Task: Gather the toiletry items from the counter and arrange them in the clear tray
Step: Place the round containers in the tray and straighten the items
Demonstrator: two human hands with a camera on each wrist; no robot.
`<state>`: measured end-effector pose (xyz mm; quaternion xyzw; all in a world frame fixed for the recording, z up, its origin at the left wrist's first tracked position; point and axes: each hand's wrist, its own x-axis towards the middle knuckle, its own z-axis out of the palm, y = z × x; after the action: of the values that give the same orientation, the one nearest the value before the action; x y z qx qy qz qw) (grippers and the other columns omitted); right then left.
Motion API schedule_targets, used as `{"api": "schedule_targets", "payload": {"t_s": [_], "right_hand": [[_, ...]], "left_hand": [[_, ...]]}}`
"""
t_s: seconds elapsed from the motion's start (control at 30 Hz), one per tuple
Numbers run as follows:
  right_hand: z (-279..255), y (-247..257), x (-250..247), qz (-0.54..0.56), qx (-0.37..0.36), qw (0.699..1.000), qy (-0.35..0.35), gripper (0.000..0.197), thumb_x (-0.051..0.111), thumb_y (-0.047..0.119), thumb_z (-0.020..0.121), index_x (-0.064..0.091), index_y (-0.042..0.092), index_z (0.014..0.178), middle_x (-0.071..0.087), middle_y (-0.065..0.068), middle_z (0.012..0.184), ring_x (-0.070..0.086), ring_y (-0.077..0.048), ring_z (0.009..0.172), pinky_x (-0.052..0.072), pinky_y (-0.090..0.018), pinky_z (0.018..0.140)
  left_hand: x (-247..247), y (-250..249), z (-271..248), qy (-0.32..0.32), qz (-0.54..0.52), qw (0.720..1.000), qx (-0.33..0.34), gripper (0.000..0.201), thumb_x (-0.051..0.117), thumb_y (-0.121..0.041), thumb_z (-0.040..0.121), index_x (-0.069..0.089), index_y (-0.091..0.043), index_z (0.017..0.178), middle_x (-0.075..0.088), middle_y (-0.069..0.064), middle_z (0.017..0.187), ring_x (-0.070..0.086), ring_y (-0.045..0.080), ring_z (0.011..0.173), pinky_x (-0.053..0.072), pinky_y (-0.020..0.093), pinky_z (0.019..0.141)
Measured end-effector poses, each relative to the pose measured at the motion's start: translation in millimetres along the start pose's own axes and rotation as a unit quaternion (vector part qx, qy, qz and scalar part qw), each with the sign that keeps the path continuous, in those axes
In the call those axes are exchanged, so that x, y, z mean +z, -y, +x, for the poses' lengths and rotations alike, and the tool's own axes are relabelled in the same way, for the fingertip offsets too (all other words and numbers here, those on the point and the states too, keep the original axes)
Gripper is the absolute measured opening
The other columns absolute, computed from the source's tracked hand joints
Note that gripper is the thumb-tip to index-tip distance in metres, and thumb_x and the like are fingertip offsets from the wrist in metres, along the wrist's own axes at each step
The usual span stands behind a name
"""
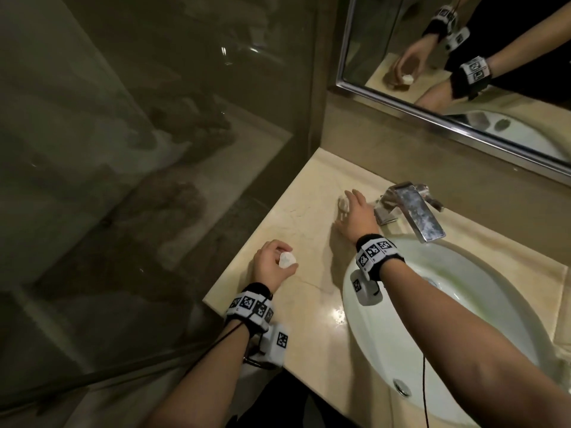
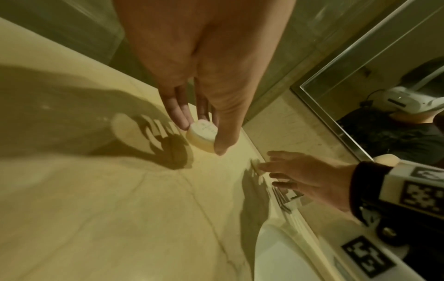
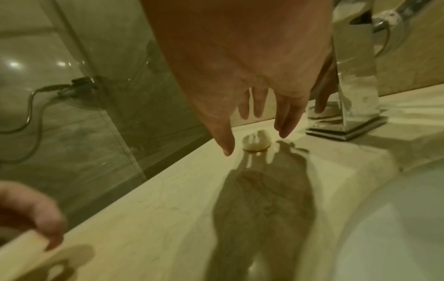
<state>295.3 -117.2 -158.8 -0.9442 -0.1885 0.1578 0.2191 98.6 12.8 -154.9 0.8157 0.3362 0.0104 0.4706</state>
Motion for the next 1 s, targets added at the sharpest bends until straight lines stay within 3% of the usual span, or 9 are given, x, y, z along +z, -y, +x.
{"api": "schedule_targets", "payload": {"t_s": [0.1, 0.23, 0.33, 0.5, 0.63, 0.77, 0.83, 0.9, 1.0], "right_hand": [[7.5, -2.6, 4.7, -0.066, -0.005, 0.996, 0.055, 0.073, 0.064, 0.014, 0.084, 0.030, 0.017, 0.149, 0.021, -0.006, 0.160, 0.037, -0.038, 0.136, 0.033, -0.044, 0.114], [-4.0, -10.6, 9.8, -0.055, -0.032, 0.998, -0.007, 0.046, 0.054, 0.001, 0.083, 0.055, 0.015, 0.127, 0.051, -0.010, 0.137, 0.048, -0.036, 0.118, 0.042, -0.042, 0.100], [-23.5, -19.1, 16.5, -0.008, -0.034, 0.999, -0.030, 0.038, 0.059, -0.002, 0.081, 0.063, 0.013, 0.115, 0.057, -0.008, 0.125, 0.048, -0.032, 0.114, 0.043, -0.039, 0.098], [-59.7, -37.1, 7.1, 0.106, -0.051, 0.991, -0.056, 0.032, 0.074, 0.010, 0.078, 0.068, 0.013, 0.109, 0.065, -0.007, 0.110, 0.060, -0.026, 0.099, 0.048, -0.036, 0.089], [-98.2, -62.2, -17.1, 0.160, -0.048, 0.985, -0.051, 0.035, 0.077, 0.012, 0.077, 0.069, 0.014, 0.111, 0.065, -0.004, 0.108, 0.061, -0.018, 0.087, 0.050, -0.029, 0.084], [-130.2, -96.4, -37.3, 0.187, -0.013, 0.980, -0.062, 0.039, 0.079, 0.013, 0.076, 0.065, 0.016, 0.113, 0.065, -0.001, 0.110, 0.060, -0.014, 0.089, 0.050, -0.025, 0.083], [-153.7, -126.2, -58.5, 0.199, 0.019, 0.976, -0.089, 0.037, 0.079, 0.013, 0.076, 0.064, 0.016, 0.110, 0.065, 0.000, 0.109, 0.061, -0.014, 0.090, 0.051, -0.027, 0.082], [-175.7, -154.7, -76.9, 0.203, 0.040, 0.971, -0.116, 0.034, 0.079, 0.013, 0.077, 0.064, 0.017, 0.107, 0.064, 0.001, 0.108, 0.061, -0.013, 0.089, 0.050, -0.022, 0.078], [-213.8, -201.6, -106.6, 0.203, 0.074, 0.962, -0.166, 0.034, 0.079, 0.016, 0.077, 0.065, 0.021, 0.107, 0.060, 0.002, 0.108, 0.060, -0.009, 0.090, 0.045, -0.011, 0.075]], "left_hand": [[-1.0, -7.2, 7.5, -0.010, -0.015, 1.000, 0.015, 0.031, 0.082, -0.014, 0.066, 0.067, -0.017, 0.093, 0.066, 0.003, 0.094, 0.058, 0.015, 0.073, 0.052, 0.030, 0.076], [-0.9, -12.1, 11.3, -0.017, -0.034, 0.999, 0.017, 0.025, 0.080, -0.013, 0.071, 0.068, -0.015, 0.093, 0.066, 0.001, 0.101, 0.064, 0.015, 0.074, 0.055, 0.028, 0.073], [3.0, -17.1, 9.3, -0.008, -0.050, 0.998, 0.024, 0.024, 0.079, -0.010, 0.073, 0.067, -0.016, 0.093, 0.065, 0.001, 0.106, 0.068, 0.021, 0.080, 0.059, 0.037, 0.075], [21.4, -31.0, 5.7, 0.031, -0.017, 0.999, 0.027, 0.032, 0.080, -0.018, 0.068, 0.063, -0.026, 0.095, 0.066, -0.002, 0.103, 0.065, 0.016, 0.084, 0.057, 0.037, 0.079], [52.2, -57.7, -5.6, 0.080, 0.013, 0.995, 0.052, 0.030, 0.077, -0.015, 0.069, 0.065, -0.027, 0.094, 0.063, -0.001, 0.104, 0.062, 0.013, 0.087, 0.055, 0.032, 0.081], [90.8, -85.3, -22.9, 0.129, 0.018, 0.987, 0.099, 0.031, 0.077, -0.013, 0.067, 0.065, -0.031, 0.091, 0.063, -0.001, 0.102, 0.062, 0.014, 0.085, 0.053, 0.033, 0.079], [123.7, -106.9, -39.4, 0.162, 0.015, 0.978, 0.132, 0.034, 0.077, -0.010, 0.067, 0.065, -0.026, 0.095, 0.065, -0.001, 0.102, 0.061, 0.015, 0.085, 0.051, 0.025, 0.077], [151.9, -127.8, -56.7, 0.186, 0.003, 0.972, 0.144, 0.038, 0.077, -0.007, 0.067, 0.064, -0.019, 0.101, 0.065, -0.001, 0.101, 0.058, 0.014, 0.080, 0.047, 0.018, 0.071], [195.5, -160.1, -85.7, 0.223, -0.010, 0.961, 0.164, 0.037, 0.077, -0.005, 0.068, 0.063, -0.014, 0.100, 0.065, 0.001, 0.099, 0.060, 0.017, 0.079, 0.052, 0.027, 0.072]]}}
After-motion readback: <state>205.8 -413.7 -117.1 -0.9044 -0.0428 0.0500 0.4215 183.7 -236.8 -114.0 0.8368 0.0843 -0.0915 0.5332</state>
